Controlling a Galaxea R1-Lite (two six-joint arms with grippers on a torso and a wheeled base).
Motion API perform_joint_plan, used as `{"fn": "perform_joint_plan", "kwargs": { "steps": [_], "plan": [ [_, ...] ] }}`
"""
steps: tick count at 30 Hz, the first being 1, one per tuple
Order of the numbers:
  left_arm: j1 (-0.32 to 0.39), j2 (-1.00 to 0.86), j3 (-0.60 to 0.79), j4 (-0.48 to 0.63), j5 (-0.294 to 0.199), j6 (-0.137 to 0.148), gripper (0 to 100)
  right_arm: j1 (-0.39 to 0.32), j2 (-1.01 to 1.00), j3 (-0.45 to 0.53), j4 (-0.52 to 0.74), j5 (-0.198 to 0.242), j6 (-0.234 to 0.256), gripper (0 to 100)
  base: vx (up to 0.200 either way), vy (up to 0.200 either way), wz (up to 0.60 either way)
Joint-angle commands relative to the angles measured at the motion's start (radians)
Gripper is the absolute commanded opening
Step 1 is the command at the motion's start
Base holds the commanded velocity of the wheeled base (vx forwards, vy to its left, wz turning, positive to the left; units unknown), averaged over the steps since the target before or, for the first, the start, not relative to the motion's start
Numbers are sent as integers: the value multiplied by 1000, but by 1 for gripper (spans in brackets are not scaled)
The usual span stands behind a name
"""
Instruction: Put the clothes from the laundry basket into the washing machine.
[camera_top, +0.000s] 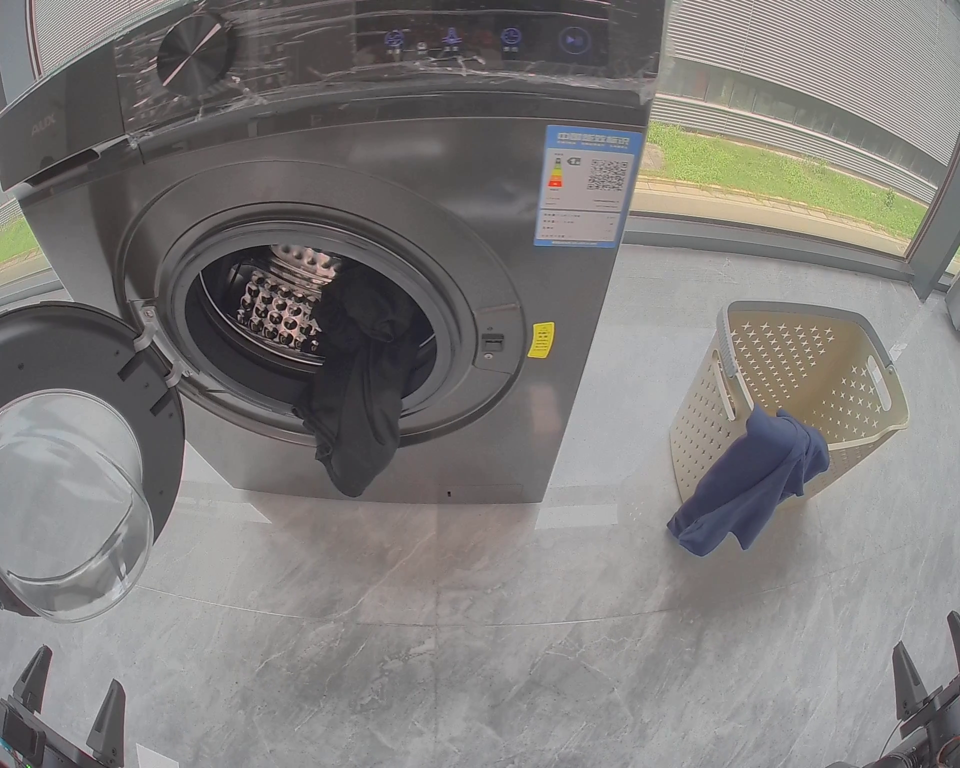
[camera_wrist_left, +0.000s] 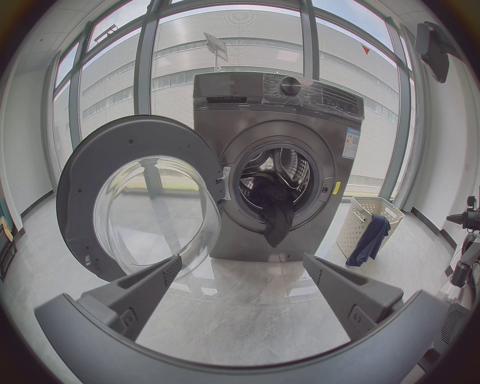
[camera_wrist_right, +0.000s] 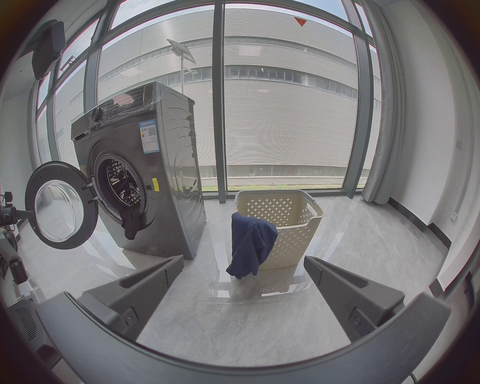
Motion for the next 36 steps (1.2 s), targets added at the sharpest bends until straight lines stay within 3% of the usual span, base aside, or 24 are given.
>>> {"fn": "perform_joint_plan", "kwargs": {
  "steps": [1,27,36],
  "plan": [
    [0,-11,18,0,1,-1,100,0,-7,17,0,0,0,100,0,-200,0],
    [0,-12,18,0,3,-3,100,1,-7,17,0,0,0,100,0,-200,0],
    [0,-11,18,0,3,-4,100,0,-7,17,0,0,0,100,0,0,0]
  ]
}}
